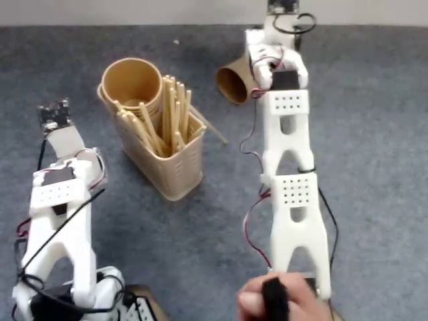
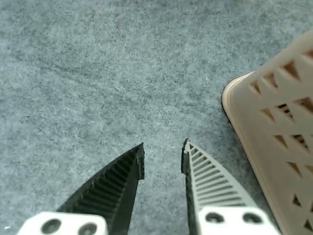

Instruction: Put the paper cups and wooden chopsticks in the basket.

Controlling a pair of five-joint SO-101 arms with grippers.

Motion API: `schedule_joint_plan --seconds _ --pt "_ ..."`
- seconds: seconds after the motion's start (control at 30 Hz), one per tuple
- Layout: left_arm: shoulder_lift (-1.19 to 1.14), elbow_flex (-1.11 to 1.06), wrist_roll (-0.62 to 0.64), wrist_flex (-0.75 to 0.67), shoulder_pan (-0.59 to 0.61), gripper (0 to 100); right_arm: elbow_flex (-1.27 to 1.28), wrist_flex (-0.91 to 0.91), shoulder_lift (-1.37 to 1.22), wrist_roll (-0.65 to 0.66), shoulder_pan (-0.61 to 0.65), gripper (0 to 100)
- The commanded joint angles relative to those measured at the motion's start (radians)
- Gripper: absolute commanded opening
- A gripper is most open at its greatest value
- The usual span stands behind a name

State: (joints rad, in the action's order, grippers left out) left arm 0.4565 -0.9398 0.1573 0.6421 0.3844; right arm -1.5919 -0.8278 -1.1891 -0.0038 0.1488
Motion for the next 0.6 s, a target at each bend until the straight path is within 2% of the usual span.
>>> schedule_joint_plan --seconds 0.0,0.27,0.33,0.47,0.57 --pt "0.019 0.005 -0.009 -0.012 -0.012 15 0.096 0.024 -0.019 -0.008 0.008 32.8" --pt "0.019 -0.002 -0.009 -0.012 -0.012 15 0.116 0.068 -0.148 -0.006 0.007 32.8" --pt "0.019 -0.004 -0.009 -0.012 -0.012 15 0.113 0.056 -0.183 0.038 -0.002 32.8" --pt "0.019 -0.001 -0.009 -0.012 -0.012 15 0.048 -0.084 -0.193 0.133 -0.061 32.8" --pt "0.019 0.001 -0.009 -0.012 -0.012 15 -0.091 -0.309 -0.186 0.146 -0.151 32.8"
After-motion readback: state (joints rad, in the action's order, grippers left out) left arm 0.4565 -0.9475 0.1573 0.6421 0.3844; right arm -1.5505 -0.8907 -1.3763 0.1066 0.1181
